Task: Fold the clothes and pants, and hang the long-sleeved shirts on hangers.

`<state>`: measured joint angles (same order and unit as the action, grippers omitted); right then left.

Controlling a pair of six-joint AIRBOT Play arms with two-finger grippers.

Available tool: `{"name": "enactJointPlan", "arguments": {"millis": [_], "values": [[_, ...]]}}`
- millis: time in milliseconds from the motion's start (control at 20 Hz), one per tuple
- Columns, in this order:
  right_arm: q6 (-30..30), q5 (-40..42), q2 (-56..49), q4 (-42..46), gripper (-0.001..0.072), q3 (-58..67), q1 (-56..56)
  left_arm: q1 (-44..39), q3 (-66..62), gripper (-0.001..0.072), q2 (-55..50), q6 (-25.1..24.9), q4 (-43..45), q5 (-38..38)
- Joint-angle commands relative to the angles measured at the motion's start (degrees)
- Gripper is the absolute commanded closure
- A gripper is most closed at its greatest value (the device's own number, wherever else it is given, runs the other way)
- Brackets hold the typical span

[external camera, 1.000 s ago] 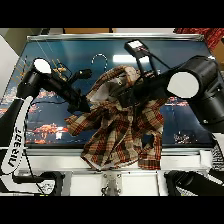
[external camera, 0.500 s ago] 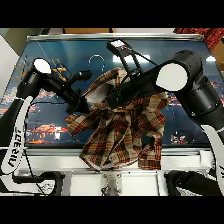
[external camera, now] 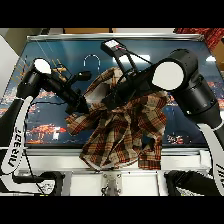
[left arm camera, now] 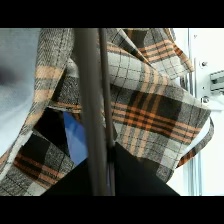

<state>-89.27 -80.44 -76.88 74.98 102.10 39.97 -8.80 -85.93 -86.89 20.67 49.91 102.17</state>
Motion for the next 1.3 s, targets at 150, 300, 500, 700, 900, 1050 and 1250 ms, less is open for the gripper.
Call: {"name": "enactJointPlan", "arguments": {"millis": [150, 300, 500, 700, 900, 1050, 1250], "values": [[5.31, 0.70, -1.16, 0.24, 0.0683, 0.09, 4.94, -0.02, -0.07, 0.0689, -0.02, 0.11, 0.07, -0.87], [5.05, 0.61, -1.11, 0.87, 0.0682, 0.09, 5.20, -0.02, -0.07, 0.0689, -0.02, 0.11, 0.09, -0.85], [5.05, 0.48, -0.98, 0.87, 0.0669, 0.09, 5.16, -0.02, -0.07, 0.0689, -0.02, 0.13, 0.09, -0.83], [4.83, 0.44, 0.22, 1.16, 0.0052, 0.09, 5.11, -0.02, -0.07, 0.0689, -0.02, 0.13, 0.07, -0.83], [2.21, -1.92, 4.39, 8.02, 0.0051, 0.11, 5.09, -0.02, -0.07, 0.0689, -0.02, 0.13, 0.09, -0.83], [2.36, -5.62, 8.24, 8.35, 0.0051, 0.11, 3.15, -0.02, -0.07, 0.0689, -0.02, 0.13, 0.07, -0.81], [8.76, -9.03, 12.28, 1.84, 0.0050, 0.11, -9.38, -0.02, -0.07, 0.0688, -0.02, 0.13, 0.04, -0.83]]}}
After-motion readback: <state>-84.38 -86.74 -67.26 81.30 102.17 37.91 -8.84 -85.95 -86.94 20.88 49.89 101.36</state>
